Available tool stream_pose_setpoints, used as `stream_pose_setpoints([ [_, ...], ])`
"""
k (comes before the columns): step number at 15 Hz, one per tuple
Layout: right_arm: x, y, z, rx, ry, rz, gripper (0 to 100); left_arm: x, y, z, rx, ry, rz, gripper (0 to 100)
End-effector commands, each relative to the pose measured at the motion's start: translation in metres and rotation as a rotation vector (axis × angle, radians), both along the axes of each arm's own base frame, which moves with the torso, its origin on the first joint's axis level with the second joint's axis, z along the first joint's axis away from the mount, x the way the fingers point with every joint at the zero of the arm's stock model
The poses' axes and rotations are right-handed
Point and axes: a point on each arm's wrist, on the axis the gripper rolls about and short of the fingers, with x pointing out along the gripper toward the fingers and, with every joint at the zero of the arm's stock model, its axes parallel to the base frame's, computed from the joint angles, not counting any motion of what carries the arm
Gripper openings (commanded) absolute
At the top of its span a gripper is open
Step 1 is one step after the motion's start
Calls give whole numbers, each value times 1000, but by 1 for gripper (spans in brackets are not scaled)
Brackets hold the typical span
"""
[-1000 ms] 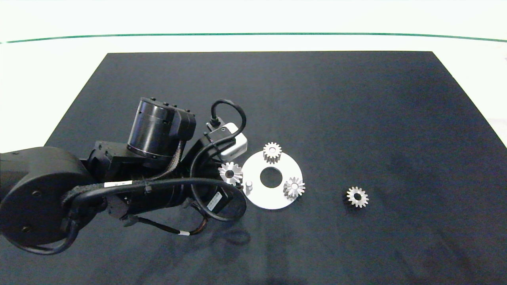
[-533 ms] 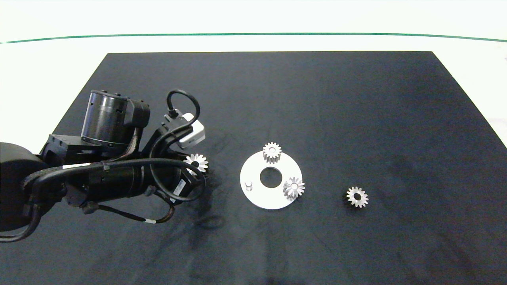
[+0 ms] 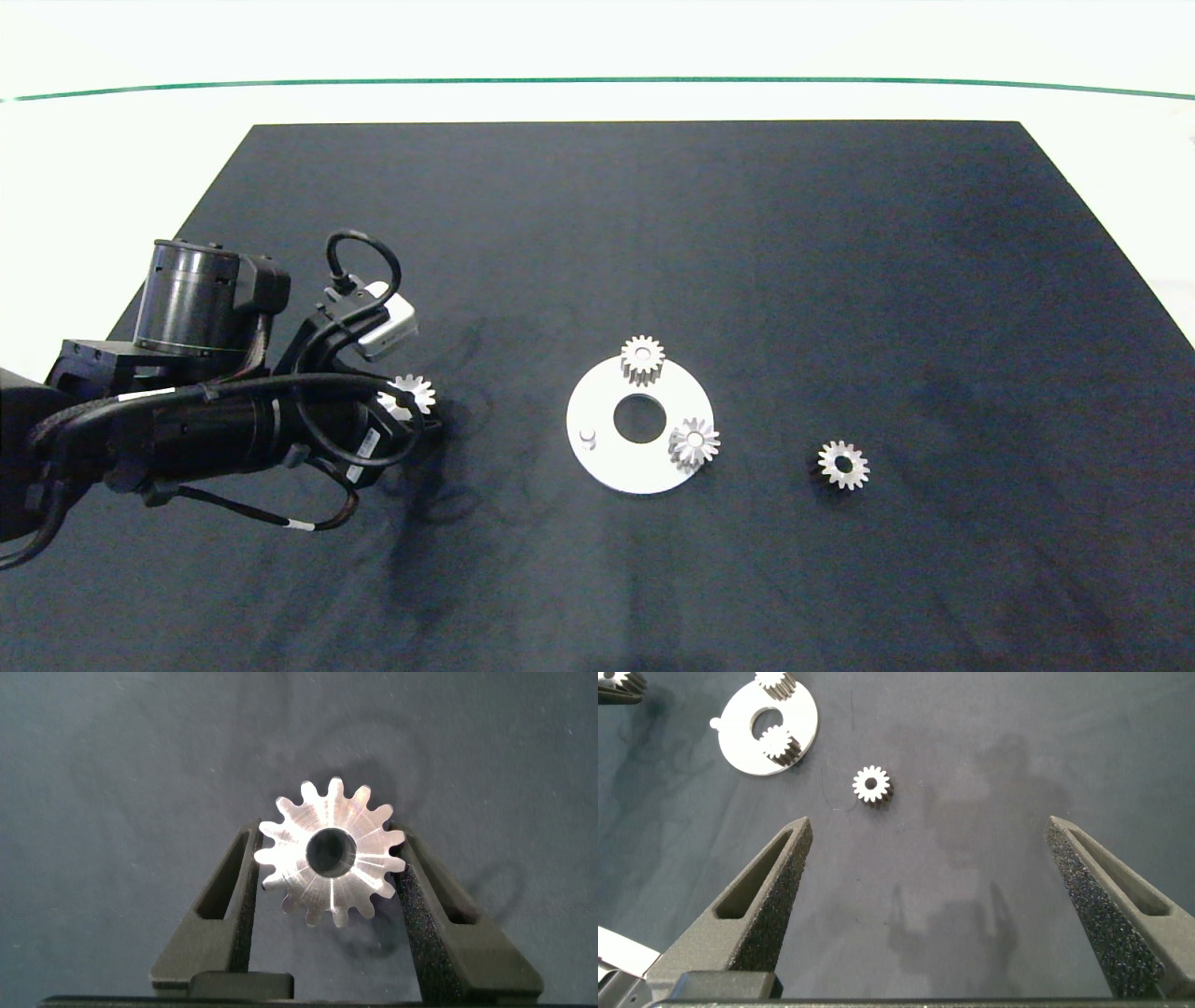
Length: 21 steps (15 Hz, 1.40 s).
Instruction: Remove an incorrectly installed larger gear and replace it with the correct smaller gear
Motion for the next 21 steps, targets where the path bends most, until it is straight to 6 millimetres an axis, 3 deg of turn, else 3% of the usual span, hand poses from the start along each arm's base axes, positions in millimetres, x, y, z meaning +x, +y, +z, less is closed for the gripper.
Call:
stream_pose_setpoints([
  [1, 0, 0, -1, -1, 3, 2, 100, 0, 5, -6, 6, 21, 13, 34],
  [7, 0, 0, -3, -2, 7, 2, 100, 0, 6, -11, 7, 39, 10, 34],
  [8, -1, 0, -2, -1, 6, 2, 100, 0, 6, -12, 9, 43, 10, 100],
  [14, 0, 0, -3, -3, 9, -2, 100, -3, 6, -8, -9, 34, -1, 100],
  [18, 6, 1, -5, -15, 39, -14, 100, -22, 12, 18, -56, -58, -14, 100],
  [21, 24, 5, -9, -31, 112, 7, 100, -47, 19, 42, -152, -127, 23, 100],
])
